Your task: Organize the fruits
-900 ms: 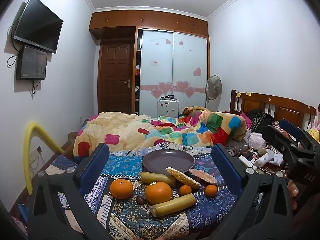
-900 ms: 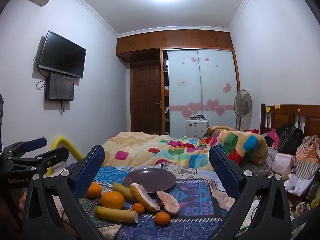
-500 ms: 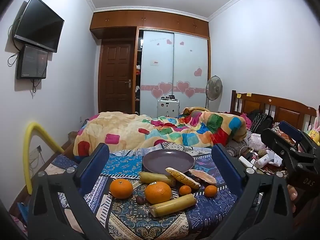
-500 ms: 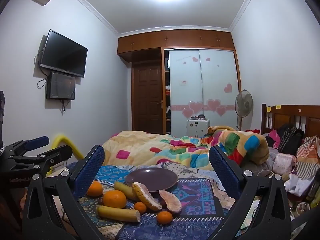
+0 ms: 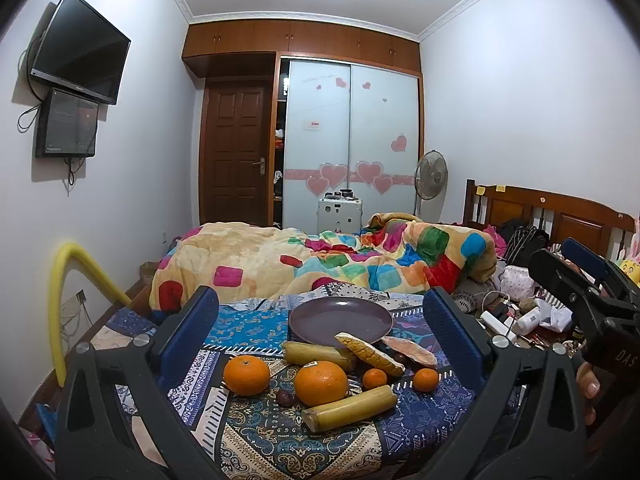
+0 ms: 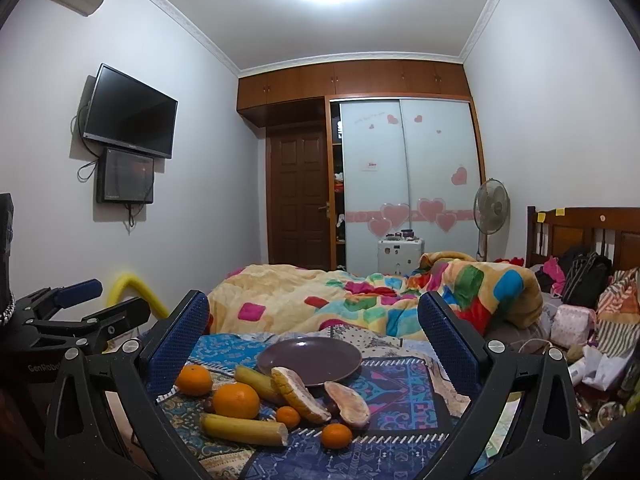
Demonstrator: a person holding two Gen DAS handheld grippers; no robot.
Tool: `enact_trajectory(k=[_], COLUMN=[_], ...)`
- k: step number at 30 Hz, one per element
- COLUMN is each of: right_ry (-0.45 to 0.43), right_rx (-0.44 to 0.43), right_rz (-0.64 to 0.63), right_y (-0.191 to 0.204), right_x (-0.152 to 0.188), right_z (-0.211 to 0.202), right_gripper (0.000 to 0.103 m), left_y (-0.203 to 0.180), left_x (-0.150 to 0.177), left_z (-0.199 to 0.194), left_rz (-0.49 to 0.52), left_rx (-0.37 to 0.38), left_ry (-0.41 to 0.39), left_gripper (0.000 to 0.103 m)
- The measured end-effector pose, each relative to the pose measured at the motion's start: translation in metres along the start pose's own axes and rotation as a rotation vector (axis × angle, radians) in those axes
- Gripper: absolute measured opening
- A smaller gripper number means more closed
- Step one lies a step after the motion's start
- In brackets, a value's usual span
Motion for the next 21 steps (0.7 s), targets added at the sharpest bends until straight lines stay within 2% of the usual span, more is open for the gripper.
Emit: enact_trajectory(k=[21], right_ry=[0.009], right_rx=[0.002], right_rz=[0.004], right_y=[-0.0022], right_x=[0.0014], right_z=[0.0031], right_gripper=[0.103], left_y=[-0.0027], left_x=[0.0005], left_z=[0.0041], left_rz=[0.009], left_rx=[0.002], left_ry=[-0.002], left_gripper=[0.103])
Point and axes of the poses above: each gripper's, at about its wrist camera, not at the fingertips, and z roughly the way its jaws point, y to its left, x to its underside, the point moved 10 cm from there along z, roughly the way its jaws point, and after that the axes turned 4 degrees about -z, right-handed, at the moved point
